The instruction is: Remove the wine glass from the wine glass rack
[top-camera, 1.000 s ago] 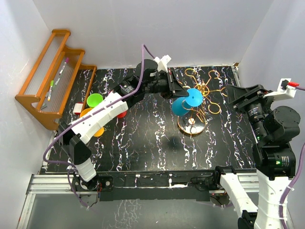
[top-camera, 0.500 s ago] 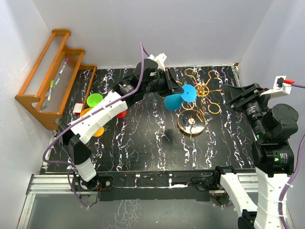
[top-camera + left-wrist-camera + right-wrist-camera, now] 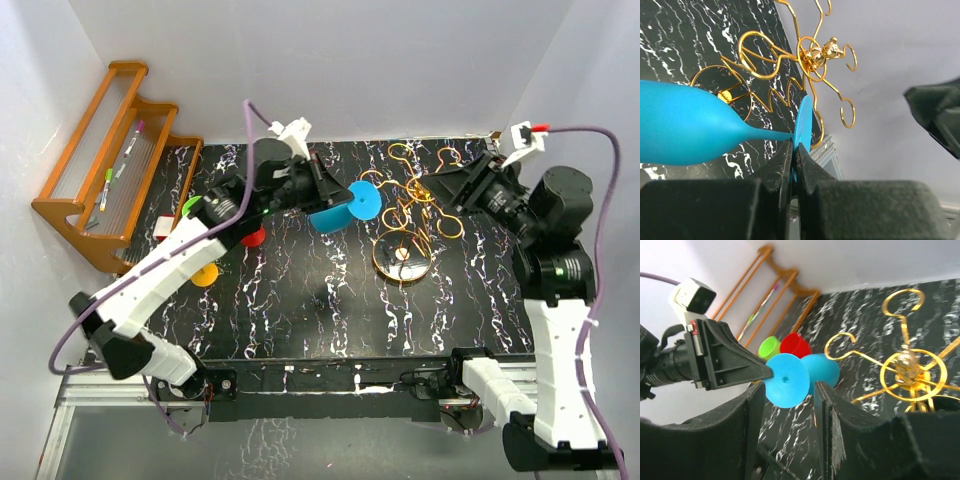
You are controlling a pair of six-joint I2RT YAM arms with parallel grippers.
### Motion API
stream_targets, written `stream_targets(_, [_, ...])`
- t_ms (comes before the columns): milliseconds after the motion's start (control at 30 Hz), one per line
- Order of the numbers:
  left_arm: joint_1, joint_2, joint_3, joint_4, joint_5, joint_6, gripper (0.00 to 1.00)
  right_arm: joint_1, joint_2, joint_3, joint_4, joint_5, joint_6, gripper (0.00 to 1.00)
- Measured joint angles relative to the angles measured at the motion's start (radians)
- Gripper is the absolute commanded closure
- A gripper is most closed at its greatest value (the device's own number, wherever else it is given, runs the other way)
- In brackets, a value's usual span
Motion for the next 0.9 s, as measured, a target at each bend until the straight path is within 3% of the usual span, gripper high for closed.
stream_targets(233, [0.000,-0.288,-0.136,-0.047,-0.047,0.023,1.00,0.005,0.133,-0.006,0.138,-0.411,0.028,0.55])
stream_targets(367, [0.000,-0.460,-0.186,-0.091,-0.063,0.047,1.00,0.132,0.186,-0.006,0.222,-0.535,0.052,0.55])
stream_targets(667, [0.000,-0.597,-0.187,-0.171,-0.069,0.097,1.00,0.556,0.323,0.025,0.277,-0.555,0.002,0.55])
stream_targets(900, [0.000,-0.590,-0.187,-0.219,-0.069,0.111,1.00,0.682,0.427,0.071,0.270,-0.489,-0.048,0.55])
